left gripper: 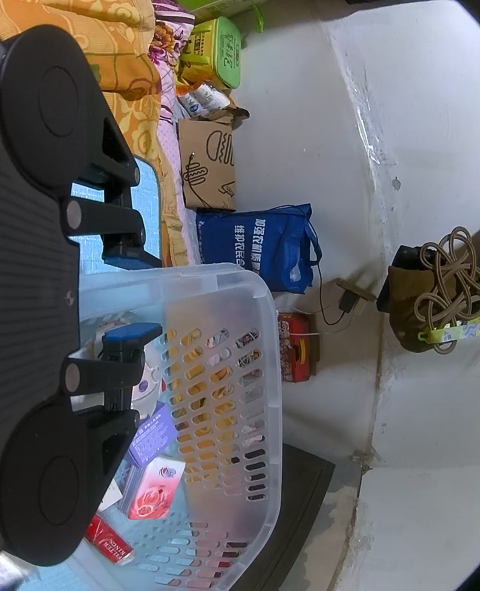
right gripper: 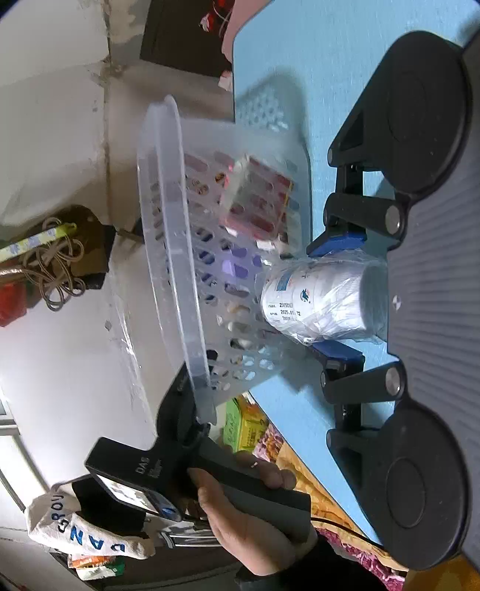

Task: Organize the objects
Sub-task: 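Carry the white cup over the basket and release it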

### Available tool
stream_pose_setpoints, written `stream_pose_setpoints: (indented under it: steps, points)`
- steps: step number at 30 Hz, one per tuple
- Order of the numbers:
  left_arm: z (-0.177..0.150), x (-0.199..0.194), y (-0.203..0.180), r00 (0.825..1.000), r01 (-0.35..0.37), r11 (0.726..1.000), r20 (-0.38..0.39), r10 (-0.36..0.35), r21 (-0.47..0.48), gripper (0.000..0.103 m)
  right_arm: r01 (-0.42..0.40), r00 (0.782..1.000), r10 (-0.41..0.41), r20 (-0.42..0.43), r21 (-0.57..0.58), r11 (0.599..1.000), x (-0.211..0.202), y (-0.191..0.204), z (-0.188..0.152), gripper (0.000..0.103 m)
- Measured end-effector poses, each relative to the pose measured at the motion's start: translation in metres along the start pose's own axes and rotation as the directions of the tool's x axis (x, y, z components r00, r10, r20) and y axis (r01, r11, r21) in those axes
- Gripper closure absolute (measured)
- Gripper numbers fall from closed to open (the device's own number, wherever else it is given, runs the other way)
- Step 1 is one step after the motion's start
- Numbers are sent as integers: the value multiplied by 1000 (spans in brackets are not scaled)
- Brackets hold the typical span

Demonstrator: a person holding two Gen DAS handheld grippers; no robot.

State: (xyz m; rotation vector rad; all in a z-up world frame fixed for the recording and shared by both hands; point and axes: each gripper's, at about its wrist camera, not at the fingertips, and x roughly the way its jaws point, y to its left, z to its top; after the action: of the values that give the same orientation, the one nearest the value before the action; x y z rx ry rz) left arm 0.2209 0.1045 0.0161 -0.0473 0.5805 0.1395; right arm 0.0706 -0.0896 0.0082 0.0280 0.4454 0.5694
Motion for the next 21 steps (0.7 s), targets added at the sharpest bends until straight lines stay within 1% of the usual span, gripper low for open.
stream_pose_setpoints:
  steps: [3,6,11,14,16,18,21]
  points:
    - [0,0,0,1000,-1,1000,2,1,1,67,3,999,-4,33,7,1000,-17,-2,6,51]
    - [0,0,0,1000,0,1000,2,0,2,67,17,996,-16,91,-6,1000,-39,-4,23,51]
    - [0,0,0,1000,-3,1000,-1,3,-1,67,34,981,-25,194,-42,999,-71,-4,65,51]
    - [0,0,1,1000,-4,1000,1,4,2,67,44,969,-22,246,-84,995,-71,3,95,51]
    - [0,0,0,1000,-5,1000,0,5,0,67,49,970,-19,242,-118,992,-59,9,117,51]
    - [1,0,1,1000,-7,1000,-2,7,-2,67,41,979,-12,204,-137,990,-38,14,138,51]
    - [0,-1,1,1000,-13,1000,3,13,4,67,63,991,-42,130,-163,985,-4,20,149,51]
